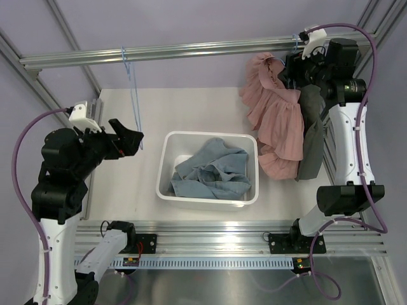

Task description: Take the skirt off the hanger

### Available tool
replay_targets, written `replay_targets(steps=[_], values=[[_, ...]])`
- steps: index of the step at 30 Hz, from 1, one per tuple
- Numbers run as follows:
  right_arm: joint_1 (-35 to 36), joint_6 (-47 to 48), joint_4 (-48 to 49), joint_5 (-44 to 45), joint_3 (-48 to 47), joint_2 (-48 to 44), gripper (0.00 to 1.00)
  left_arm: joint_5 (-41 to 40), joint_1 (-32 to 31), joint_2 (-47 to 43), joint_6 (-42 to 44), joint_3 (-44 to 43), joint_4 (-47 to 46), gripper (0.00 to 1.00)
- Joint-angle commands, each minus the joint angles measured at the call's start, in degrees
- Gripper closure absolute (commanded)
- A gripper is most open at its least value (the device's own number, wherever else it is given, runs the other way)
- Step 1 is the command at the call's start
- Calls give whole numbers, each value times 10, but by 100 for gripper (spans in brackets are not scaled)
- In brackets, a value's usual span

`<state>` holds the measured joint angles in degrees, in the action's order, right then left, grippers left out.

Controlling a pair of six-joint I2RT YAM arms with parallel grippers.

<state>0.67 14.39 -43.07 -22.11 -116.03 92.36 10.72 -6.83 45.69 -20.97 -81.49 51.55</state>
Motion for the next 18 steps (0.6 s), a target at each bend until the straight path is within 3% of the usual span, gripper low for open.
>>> replay_targets(steps=[1,6,14,18], values=[[-2,33,29,-23,-18,7,33,97,2,-13,-5,8,-60,4],[-20,32,28,-49,-20,14,54,175,-5,3,-28,-5,-91,10],[-32,15,46,-72,-23,2,100,132,-90,35,-43,-23,-118,12],[-50,-5,68,-101,-31,-20,100,56,-205,69,-36,-40,-118,12]])
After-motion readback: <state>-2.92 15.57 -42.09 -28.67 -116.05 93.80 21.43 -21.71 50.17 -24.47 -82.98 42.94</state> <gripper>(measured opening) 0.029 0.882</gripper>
